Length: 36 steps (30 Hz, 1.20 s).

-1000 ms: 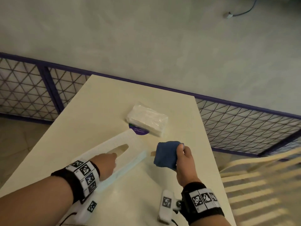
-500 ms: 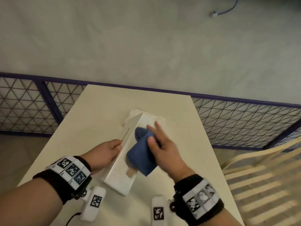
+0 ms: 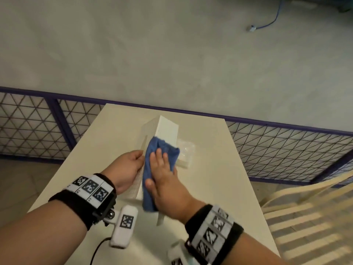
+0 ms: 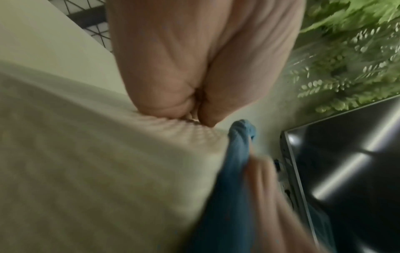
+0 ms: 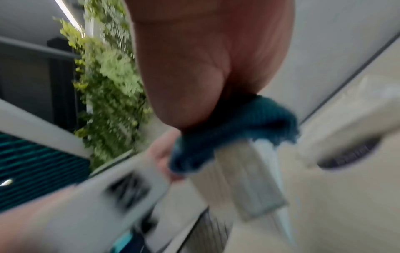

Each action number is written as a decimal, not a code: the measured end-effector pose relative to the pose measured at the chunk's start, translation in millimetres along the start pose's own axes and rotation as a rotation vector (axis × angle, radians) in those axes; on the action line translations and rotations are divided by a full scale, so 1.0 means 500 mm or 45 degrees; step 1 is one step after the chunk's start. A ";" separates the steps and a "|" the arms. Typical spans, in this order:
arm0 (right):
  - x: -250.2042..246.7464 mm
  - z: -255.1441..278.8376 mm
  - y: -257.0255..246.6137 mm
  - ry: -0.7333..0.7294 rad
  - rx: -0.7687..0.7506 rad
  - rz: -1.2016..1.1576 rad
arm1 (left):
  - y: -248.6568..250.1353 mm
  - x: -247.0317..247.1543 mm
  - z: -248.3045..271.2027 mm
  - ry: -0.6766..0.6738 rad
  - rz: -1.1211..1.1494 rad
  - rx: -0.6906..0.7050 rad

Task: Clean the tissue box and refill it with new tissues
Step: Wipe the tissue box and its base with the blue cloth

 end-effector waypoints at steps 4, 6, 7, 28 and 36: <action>0.035 0.039 -0.004 -0.163 -0.097 -0.023 | 0.015 -0.006 0.007 0.026 0.086 -0.021; 0.006 0.014 0.017 -0.115 -0.095 0.008 | 0.025 0.001 0.010 -0.005 0.043 0.036; -0.014 -0.005 0.030 -0.049 -0.087 0.022 | 0.029 0.006 0.011 -0.018 -0.012 0.074; -0.059 -0.022 0.089 0.294 0.136 0.258 | 0.022 0.022 0.035 -0.118 -0.161 0.056; -0.021 -0.027 0.056 0.304 0.104 0.119 | 0.014 0.020 0.036 -0.033 -0.203 0.085</action>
Point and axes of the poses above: each hand's wrist, its own z-axis away from the middle knuckle, its own x-axis out of the palm, y = z × x, the point moved 5 cm from there along -z, towards the middle knuckle, and after that the axes turned 15 degrees about -x, right-handed, at the moved point
